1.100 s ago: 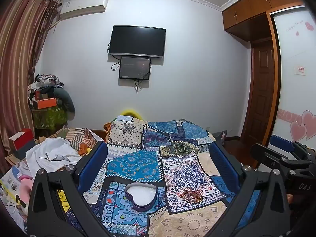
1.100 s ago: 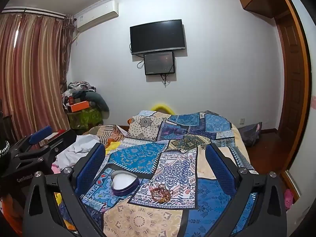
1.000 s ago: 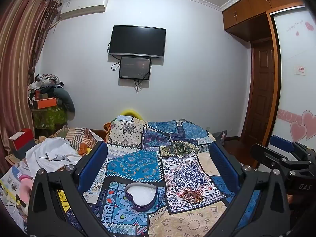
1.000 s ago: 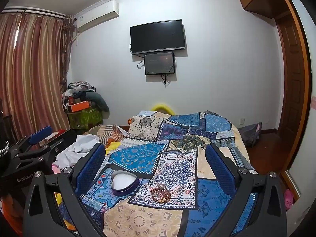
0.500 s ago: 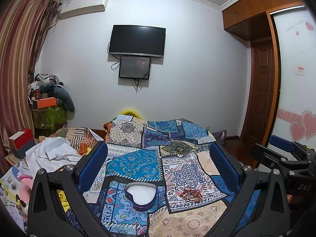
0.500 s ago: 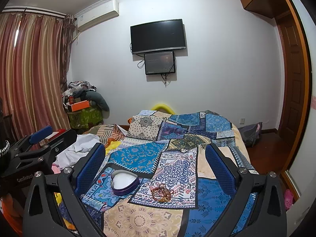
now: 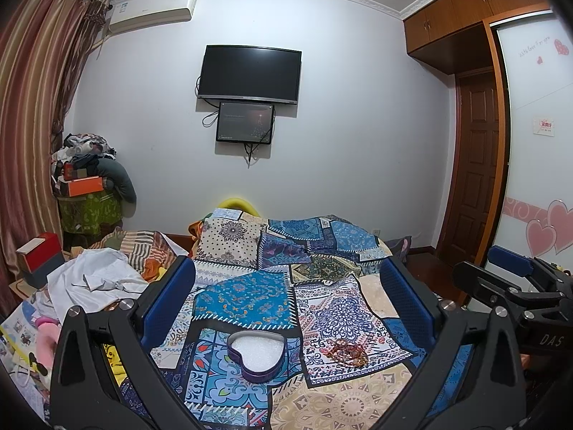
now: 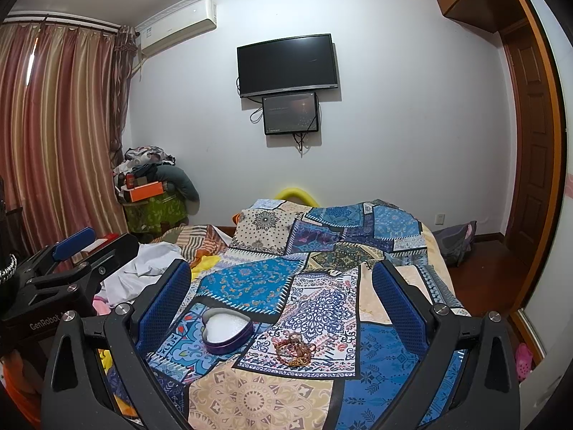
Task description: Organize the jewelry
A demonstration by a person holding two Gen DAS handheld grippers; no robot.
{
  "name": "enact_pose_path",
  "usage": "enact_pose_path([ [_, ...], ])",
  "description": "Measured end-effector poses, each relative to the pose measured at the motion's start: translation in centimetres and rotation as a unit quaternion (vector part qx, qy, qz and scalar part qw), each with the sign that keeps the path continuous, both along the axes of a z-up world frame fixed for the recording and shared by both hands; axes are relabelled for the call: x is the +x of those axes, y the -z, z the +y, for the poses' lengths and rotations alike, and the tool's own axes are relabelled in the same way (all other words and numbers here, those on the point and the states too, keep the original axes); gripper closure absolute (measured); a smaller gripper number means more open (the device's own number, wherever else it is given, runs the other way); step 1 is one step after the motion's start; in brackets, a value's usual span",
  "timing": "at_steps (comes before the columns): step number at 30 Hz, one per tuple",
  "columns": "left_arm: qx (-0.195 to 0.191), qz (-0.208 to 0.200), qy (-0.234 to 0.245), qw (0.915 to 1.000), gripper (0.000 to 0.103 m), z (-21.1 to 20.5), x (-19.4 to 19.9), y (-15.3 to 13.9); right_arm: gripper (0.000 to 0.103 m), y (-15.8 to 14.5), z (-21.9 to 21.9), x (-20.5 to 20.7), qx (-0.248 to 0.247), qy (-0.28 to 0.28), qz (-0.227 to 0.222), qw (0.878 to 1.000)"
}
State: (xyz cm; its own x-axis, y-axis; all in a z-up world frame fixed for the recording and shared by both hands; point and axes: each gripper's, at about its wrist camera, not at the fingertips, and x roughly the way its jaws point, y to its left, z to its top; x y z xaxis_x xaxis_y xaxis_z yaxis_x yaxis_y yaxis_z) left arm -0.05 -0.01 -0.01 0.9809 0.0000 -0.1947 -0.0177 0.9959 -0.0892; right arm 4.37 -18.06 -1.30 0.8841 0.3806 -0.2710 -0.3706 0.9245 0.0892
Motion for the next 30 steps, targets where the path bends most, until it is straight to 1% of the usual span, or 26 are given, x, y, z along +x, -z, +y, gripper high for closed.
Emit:
enact_pose_path([
  [9, 0.002, 0.002, -0.001, 1.0000, 0.000, 0.0, 0.0, 0.1, 0.003, 0.6, 0.3, 0.0, 0.000, -0.001, 0.003, 1.000],
  [16, 0.005, 0.014, 0.001, 0.9999, 0.000, -0.3, 1.1, 0.8, 0.003, 1.4, 0.1, 1.1, 0.000, -0.002, 0.016, 1.000],
  [19, 0.008, 0.029, 0.001, 0.9995, 0.000, -0.1, 1.7, 0.7, 0.003, 1.8, -0.2, 1.6, -0.001, 0.001, 0.024, 1.000],
  [21, 0.002, 0.041, 0.006, 0.9991, 0.000, 0.0, 2.5, 1.2, 0.003, 2.3, -0.5, 2.3, -0.004, 0.005, 0.034, 0.999],
  [22, -0.002, 0.053, 0.009, 0.9985, 0.000, 0.1, 3.1, 1.5, 0.003, 2.6, -0.6, 2.6, -0.006, 0.007, 0.040, 0.999],
  [25, -0.010, 0.100, 0.014, 0.9949, 0.000, 0.4, 4.7, 2.7, 0.003, 4.2, -1.0, 4.2, -0.016, 0.017, 0.067, 0.997],
  [27, -0.017, 0.094, 0.014, 0.9953, 0.000, 0.4, 5.8, 3.6, 0.003, 5.0, -1.3, 5.0, -0.022, 0.023, 0.083, 0.996],
  [28, -0.019, 0.107, 0.013, 0.9940, 0.000, 0.4, 6.4, 4.3, 0.003, 5.8, -1.5, 5.7, -0.028, 0.029, 0.096, 0.995],
  [29, -0.011, 0.123, 0.012, 0.9922, 0.000, 0.3, 6.9, 4.7, 0.003, 6.3, -1.6, 6.0, -0.031, 0.032, 0.101, 0.994],
  [30, -0.004, 0.130, 0.012, 0.9914, 0.000, 0.2, 7.4, 5.3, 0.003, 6.8, -1.7, 6.4, -0.035, 0.036, 0.109, 0.993],
])
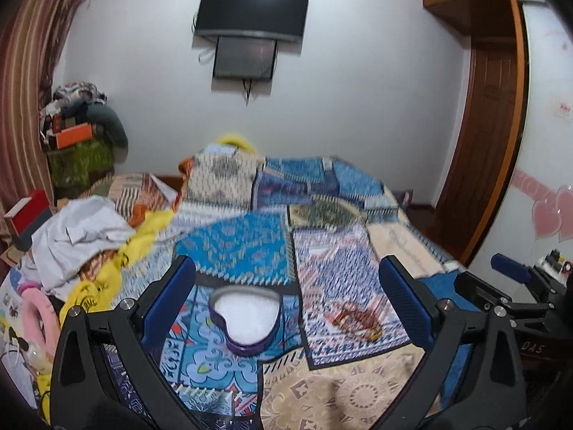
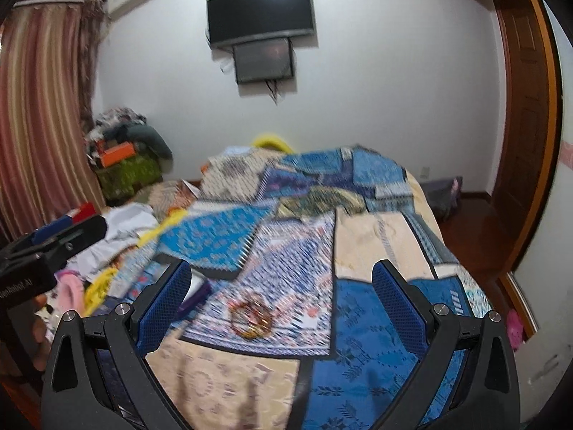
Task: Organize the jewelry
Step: 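Move both tools down toward the jewelry pile on the patterned cloth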
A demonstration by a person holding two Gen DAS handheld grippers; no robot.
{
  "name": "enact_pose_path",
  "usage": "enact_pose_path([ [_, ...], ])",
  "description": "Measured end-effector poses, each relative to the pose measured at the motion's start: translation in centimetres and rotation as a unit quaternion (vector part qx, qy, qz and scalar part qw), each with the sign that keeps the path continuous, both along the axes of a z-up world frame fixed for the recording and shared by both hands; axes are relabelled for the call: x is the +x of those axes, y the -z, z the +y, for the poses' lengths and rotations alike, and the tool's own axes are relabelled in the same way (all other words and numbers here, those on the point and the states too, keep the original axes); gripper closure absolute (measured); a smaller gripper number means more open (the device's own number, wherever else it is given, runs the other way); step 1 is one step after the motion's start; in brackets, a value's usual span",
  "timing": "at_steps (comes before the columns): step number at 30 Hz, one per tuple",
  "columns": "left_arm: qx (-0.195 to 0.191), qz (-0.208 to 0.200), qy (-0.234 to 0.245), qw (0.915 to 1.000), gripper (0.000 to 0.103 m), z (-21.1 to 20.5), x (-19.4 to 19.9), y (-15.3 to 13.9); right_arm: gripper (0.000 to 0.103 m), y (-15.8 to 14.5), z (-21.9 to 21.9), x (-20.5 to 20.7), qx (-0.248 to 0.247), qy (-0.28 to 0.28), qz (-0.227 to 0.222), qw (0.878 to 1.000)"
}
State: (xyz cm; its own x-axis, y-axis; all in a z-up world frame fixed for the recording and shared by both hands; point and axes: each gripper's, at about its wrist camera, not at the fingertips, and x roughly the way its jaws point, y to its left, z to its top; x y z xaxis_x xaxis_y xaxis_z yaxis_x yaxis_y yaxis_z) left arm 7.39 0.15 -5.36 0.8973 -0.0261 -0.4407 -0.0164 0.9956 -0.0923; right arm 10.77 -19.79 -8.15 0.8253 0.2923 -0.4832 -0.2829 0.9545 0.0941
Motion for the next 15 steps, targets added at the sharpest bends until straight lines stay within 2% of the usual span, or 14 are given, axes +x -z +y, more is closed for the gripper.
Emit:
enact_pose_path([
  [3, 0.036, 0.031, 0.005, 0.9988, 0.005, -0.7, 1.8, 2.4, 0.003, 1.9, -0.3, 1.3, -0.012, 0.003, 0.031, 0.999],
  [5, 0.042, 0.063, 0.009, 0.9971, 0.012, -0.9, 2.6, 3.7, 0.003, 2.8, -0.4, 1.8, -0.019, 0.003, 0.047, 0.999],
  [9, 0.034, 0.109, 0.022, 0.9932, 0.017, -0.9, 4.2, 6.2, 0.004, 4.4, -0.5, 2.5, -0.031, -0.002, 0.066, 0.997],
  [15, 0.039, 0.136, 0.042, 0.9891, 0.023, -1.9, 5.7, 8.4, 0.029, 6.5, -0.4, 4.2, -0.027, -0.026, 0.101, 0.994],
])
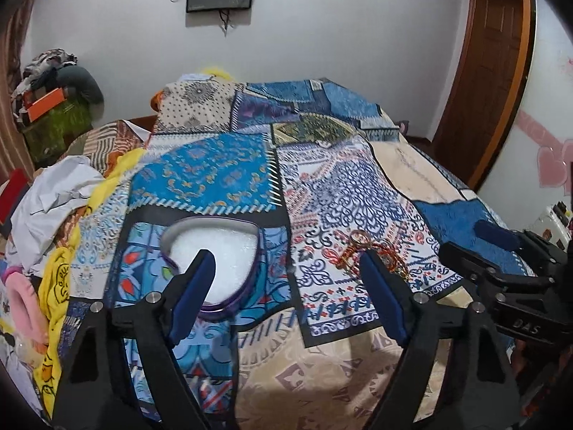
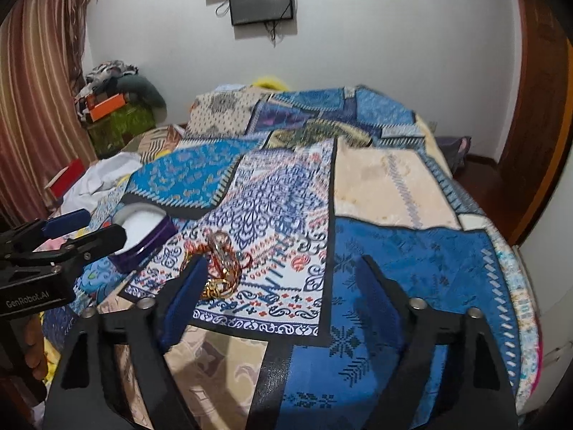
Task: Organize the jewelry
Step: 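Move both tools down toward the jewelry pile on the patterned cloth, then close the left tool on a silver ring while the right tool reaches into the jewelry pile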
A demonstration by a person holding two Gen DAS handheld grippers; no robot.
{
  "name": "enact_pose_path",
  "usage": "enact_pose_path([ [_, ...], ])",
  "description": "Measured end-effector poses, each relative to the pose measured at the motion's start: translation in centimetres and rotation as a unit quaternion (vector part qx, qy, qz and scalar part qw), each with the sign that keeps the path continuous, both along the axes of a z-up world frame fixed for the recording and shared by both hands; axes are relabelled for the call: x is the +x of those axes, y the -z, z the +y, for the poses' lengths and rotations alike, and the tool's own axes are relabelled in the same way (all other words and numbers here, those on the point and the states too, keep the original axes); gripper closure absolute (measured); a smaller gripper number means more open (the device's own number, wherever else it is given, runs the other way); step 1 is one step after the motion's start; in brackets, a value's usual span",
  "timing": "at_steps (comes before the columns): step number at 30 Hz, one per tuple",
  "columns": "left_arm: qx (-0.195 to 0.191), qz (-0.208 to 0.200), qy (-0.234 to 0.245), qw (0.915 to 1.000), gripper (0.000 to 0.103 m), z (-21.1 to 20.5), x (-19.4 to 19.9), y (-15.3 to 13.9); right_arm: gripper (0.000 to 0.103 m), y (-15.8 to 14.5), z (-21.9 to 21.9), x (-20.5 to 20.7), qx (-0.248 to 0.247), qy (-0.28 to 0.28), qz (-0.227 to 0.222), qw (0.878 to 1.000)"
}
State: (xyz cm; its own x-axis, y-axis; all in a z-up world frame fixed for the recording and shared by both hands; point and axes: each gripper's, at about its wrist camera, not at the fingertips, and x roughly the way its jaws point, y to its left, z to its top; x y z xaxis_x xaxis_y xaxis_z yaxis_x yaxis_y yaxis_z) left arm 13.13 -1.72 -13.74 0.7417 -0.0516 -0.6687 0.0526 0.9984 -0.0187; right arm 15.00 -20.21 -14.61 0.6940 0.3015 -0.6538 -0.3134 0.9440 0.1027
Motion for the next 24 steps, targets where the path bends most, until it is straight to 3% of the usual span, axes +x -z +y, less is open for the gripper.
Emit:
enact_pose_path([
  [4, -0.005, 0.014, 0.021, 0.9997, 0.034, -1.2, 1.0, 0.8, 0.044, 0.7, -0.2, 0.5, 0.010, -0.013, 0.018, 1.000],
  [9, -0.031, 0.028, 0.046, 0.9980, 0.042, -2.5, 2.9, 1.2, 0.050, 0.5, -0.2, 1.0, 0.013, -0.023, 0.019, 0.999],
  [14, -0.061, 0.068, 0.065, 0.9937, 0.057, -3.5, 5.6, 2.5, 0.058, 0.8, 0.2, 1.9, 0.008, -0.032, 0.031, 0.999],
  [18, -0.079, 0.095, 0.081, 0.9890, 0.060, -4.0, 6.4, 3.7, 0.059, 1.3, 0.2, 2.1, 0.002, -0.037, 0.041, 0.998],
  [24, -0.073, 0.089, 0.100, 0.9884, 0.060, -4.9, 6.6, 3.7, 0.059, 1.5, -0.5, 2.8, 0.015, -0.035, 0.057, 0.998],
])
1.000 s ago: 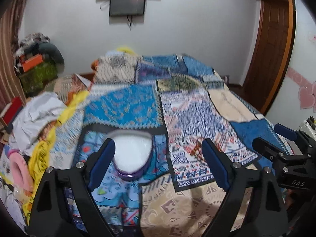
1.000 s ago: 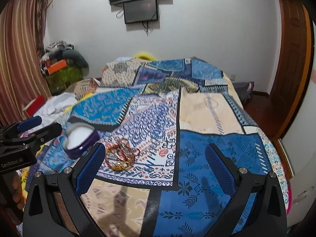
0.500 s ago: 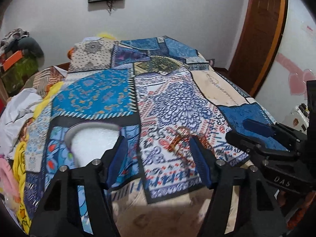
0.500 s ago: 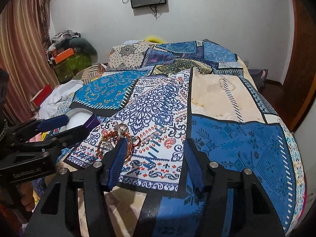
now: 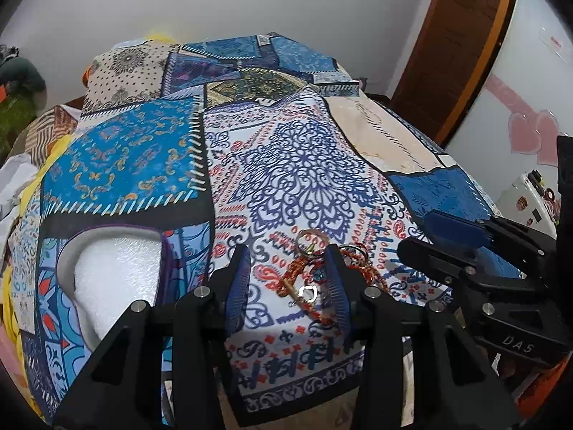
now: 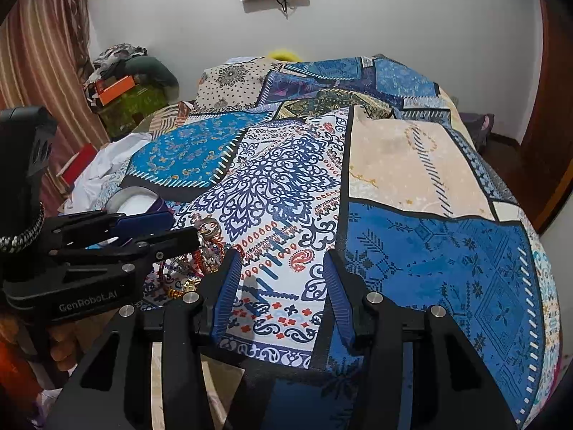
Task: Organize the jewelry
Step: 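Close the left tool on a silver ring while the right tool reaches into the jewelry pile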
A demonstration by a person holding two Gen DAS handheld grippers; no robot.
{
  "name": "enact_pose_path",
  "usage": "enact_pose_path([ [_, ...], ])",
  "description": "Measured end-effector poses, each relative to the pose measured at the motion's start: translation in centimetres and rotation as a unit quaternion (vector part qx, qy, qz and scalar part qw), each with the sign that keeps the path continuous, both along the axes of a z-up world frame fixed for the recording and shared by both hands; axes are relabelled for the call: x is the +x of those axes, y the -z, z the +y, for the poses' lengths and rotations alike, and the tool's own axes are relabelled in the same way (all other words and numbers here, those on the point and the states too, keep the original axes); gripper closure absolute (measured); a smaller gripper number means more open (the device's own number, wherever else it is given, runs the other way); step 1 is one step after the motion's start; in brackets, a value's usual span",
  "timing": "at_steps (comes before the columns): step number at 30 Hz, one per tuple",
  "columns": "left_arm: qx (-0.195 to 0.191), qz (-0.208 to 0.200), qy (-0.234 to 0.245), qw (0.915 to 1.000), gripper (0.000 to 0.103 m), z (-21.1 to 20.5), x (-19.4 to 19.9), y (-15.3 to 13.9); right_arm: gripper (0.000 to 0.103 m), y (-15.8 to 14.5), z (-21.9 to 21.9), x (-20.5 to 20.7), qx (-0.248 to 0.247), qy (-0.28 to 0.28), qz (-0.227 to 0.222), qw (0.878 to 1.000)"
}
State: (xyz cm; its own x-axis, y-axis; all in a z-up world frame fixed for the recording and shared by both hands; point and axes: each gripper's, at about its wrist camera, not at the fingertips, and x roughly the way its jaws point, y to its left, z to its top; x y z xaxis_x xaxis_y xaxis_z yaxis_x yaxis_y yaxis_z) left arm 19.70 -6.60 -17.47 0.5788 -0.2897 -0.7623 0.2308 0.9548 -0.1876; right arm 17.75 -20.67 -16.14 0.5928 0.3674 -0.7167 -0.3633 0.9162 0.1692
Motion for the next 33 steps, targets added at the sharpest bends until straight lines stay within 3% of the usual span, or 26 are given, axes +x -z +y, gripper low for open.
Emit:
enact_pose_path([
  [3, 0.002, -0.002, 0.007, 1.0000, 0.062, -0.4, 0.4, 0.2, 0.059, 0.0, -0.2, 0.2, 0.007, 0.000, 0.005, 1.000],
  [10, -0.009, -0.006, 0.016, 0.9998, 0.082, -0.9, 1.4, 0.4, 0.059, 0.0, -0.1, 0.4, 0.015, -0.003, 0.011, 1.000],
  [19, -0.017, -0.024, 0.000, 0.9996, 0.082, 0.4, -0.1, -0.6, 0.060, -0.9, 1.2, 0.2, 0.023, -0.023, 0.005, 0.999],
  [26, -0.017, -0.036, -0.005, 0.9992, 0.082, 1.9, -2.2, -1.5, 0.086, -0.4, 3.2, 0.8, 0.025, -0.040, 0.014, 0.999],
  [33, -0.022, -0.040, -0.005, 0.9989, 0.082, 2.4, -3.1, -1.4, 0.086, -0.2, 4.2, 1.1, 0.027, -0.040, 0.021, 0.999],
])
